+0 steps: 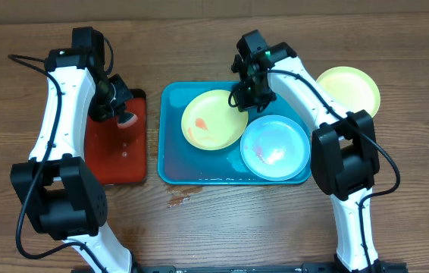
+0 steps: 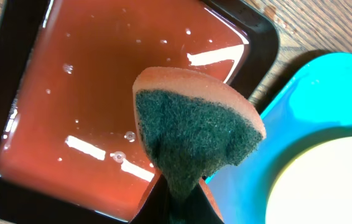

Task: Clean dirty plates on tray and stack at the side
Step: 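Lower the sponge in the left gripper onto the held yellow plate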

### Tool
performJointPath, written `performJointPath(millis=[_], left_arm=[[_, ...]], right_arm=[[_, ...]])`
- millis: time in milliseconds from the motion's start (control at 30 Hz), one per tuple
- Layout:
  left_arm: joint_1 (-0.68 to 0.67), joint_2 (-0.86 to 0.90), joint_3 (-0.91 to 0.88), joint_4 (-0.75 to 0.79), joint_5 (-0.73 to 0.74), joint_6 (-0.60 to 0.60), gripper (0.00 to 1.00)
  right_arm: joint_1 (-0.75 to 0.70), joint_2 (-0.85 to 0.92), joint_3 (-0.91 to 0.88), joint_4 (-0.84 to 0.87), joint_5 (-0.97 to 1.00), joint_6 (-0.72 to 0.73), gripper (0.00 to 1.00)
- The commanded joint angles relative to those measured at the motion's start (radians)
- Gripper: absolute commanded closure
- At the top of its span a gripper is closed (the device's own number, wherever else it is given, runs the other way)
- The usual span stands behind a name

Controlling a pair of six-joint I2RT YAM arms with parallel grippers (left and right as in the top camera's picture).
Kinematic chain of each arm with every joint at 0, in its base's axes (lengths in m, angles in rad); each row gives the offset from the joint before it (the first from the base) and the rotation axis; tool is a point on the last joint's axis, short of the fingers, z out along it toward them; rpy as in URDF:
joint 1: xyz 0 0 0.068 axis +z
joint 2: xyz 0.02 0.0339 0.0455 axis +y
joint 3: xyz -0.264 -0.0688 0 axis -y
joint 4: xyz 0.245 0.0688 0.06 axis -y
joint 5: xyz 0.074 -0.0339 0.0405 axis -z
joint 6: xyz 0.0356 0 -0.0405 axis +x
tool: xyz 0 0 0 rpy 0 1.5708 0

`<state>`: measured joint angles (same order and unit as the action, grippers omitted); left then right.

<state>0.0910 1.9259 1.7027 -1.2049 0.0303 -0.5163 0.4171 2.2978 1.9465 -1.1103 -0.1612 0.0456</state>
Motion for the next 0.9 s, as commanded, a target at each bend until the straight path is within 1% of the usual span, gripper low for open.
performJointPath(millis=[0, 233, 400, 533, 700, 867], left_arm=[[-0.013, -0.022, 0.018, -0.002, 0.05, 0.024, 0.96], [-0.083, -0.022, -0.005, 0.006, 0.092, 0.023, 0.96], [-0.171, -0.022, -0.06, 0.072, 0.101, 0.013, 0.96], [-0.25, -0.022, -0.128, 0.169, 0.101, -0.047, 0.96], [-0.34, -0.018, -0.208, 0.349, 0.101, -0.06, 0.96], [-0.393, 0.006, -0.22, 0.478, 0.101, -0.098, 0.96]], right_arm=[[0.0, -0.006, -0.057, 0.042, -0.05, 0.073, 0.96], [0.0, -0.005, -0.165, 0.166, -0.051, 0.142, 0.96], [0.003, -0.005, -0.207, 0.19, -0.05, 0.154, 0.96], [0.003, -0.005, -0.232, 0.198, -0.05, 0.237, 0.96], [0.003, -0.005, -0.242, 0.185, -0.051, 0.24, 0.96], [0.004, -0.005, -0.248, 0.171, -0.072, 0.24, 0.96]])
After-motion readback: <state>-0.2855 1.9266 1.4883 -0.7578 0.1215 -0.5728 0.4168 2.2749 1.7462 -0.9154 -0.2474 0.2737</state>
